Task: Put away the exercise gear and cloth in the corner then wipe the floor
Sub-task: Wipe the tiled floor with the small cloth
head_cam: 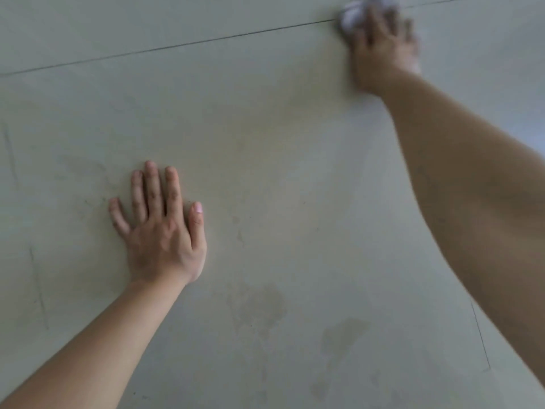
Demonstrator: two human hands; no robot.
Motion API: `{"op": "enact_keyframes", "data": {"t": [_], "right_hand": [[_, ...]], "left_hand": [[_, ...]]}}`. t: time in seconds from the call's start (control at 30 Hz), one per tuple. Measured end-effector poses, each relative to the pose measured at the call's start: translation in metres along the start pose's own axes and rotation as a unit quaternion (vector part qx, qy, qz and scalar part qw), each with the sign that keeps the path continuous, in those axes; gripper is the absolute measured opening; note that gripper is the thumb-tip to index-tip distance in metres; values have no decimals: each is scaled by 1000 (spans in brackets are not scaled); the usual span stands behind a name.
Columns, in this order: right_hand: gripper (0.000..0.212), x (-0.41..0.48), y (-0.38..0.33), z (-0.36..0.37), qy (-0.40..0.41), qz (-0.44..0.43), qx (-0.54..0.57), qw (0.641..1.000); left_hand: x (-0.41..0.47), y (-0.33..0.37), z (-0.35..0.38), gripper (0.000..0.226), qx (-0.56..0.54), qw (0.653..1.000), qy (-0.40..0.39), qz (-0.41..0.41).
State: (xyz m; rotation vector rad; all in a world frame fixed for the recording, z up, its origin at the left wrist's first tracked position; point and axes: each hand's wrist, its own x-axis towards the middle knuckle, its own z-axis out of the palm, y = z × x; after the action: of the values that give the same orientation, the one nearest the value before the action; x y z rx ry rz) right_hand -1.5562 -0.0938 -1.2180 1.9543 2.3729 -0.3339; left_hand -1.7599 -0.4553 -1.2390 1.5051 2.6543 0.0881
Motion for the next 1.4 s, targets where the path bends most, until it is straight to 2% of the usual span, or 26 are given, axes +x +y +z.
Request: {"op": "enact_keyframes", "data": {"t": [0.07, 0.1, 0.17, 0.23, 0.3, 0.4, 0.47, 0.53, 0.6, 0.73, 0.83, 0.97, 1.1, 1.27, 1.4], "right_hand": [[60, -2, 29, -7, 4, 155, 29, 988], [60, -6, 25, -6, 7, 194, 31, 980], [60, -16, -14, 3, 16, 195, 37, 980], [59, -30, -72, 15, 12, 102, 41, 994], [58, -57, -142, 32, -19, -42, 40, 998], [55, -107, -230, 50, -89, -250, -6, 964], [53, -120, -240, 50, -125, -307, -18, 943], [52, -118, -216, 43, -121, -317, -5, 941], [52, -113, -168, 34, -113, -275, 10, 955], [60, -115, -25, 15, -81, -57, 25, 995], [59, -160, 59, 8, -72, 100, 40, 992], [58, -237, 79, 24, -50, 194, 79, 977], [56, -306, 33, 47, -36, 180, 98, 978], [55, -417, -27, 72, -68, 62, 105, 990], [56, -495, -51, 83, -125, -28, 74, 989]], "left_hand": [[0, -1, 1, 68, 4, 1000, 1, 0], [0, -1, 1, 68, 5, 1000, 2, 0], [1, -1, 1, 68, 5, 1000, 1, 0], [1, -1, 1, 68, 1, 1000, -1, 2], [1, -1, 1, 67, -1, 1000, 0, 2], [0, 0, 0, 65, -10, 1000, 12, 2], [-1, 0, 0, 65, -15, 1000, 14, 4], [0, 0, 1, 65, -17, 1000, 17, 6], [1, -1, 3, 65, -22, 1000, 12, 7], [0, -2, 3, 66, -25, 1000, 2, 10], [0, -2, 3, 66, -32, 999, 0, 10], [1, -3, 3, 64, -41, 999, -6, 12], [3, -4, 5, 63, -64, 998, -6, 24], [1, -10, 1, 65, -89, 995, -18, 40], [-28, -28, -6, 68, -66, 984, -63, 155]]}}
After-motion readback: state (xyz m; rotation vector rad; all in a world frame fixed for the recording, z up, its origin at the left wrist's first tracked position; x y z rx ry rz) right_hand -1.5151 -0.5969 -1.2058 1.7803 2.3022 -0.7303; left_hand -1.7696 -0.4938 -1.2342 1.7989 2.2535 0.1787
